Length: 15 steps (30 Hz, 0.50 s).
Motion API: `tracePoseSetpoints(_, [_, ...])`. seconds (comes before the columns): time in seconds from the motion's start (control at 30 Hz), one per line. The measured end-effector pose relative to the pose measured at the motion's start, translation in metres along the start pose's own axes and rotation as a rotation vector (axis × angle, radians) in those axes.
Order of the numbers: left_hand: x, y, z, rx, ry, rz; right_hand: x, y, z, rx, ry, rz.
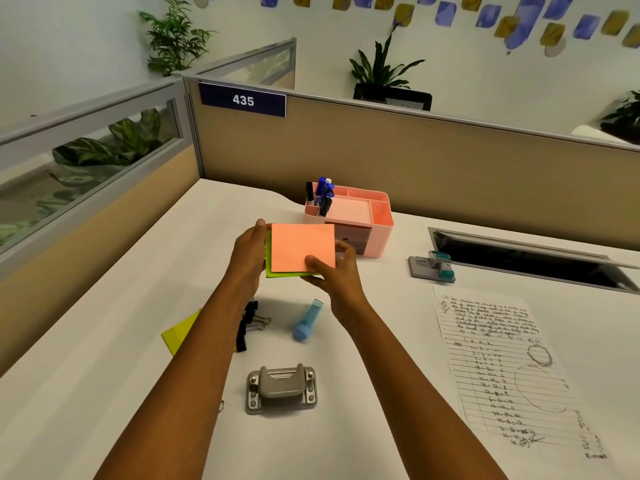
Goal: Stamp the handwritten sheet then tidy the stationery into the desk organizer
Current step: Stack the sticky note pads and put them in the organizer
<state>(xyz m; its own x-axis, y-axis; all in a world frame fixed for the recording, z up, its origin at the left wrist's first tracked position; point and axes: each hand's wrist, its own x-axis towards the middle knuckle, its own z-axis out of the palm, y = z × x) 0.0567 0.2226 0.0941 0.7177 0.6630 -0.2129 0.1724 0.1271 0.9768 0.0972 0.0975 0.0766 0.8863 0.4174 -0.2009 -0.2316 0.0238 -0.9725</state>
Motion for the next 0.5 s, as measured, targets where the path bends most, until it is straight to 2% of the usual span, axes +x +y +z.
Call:
tracePoseSetpoints(0.2, [-0.001,-0.024,-0.029,0.103,-0.012,0.131,0.001,0.009,-0.015,0.132,0.073,0.042])
tracePoseSetpoints(0.3, [0.003,-0.045,-0.056,0.432,0.013,0.146,0.0,0.013,-0.02,0.136,0.097,0.054])
tracePoseSetpoints(0.43, [0.0,-0.062,-0.091,0.99,-0.151,-0.092,-0.004,0.016,-0.028,0.133,0.108,0.058])
tracePoseSetpoints(0.5, [-0.006,-0.067,-0.103,1.204,-0.207,-0.153,-0.006,0.016,-0.031,0.122,0.103,0.057])
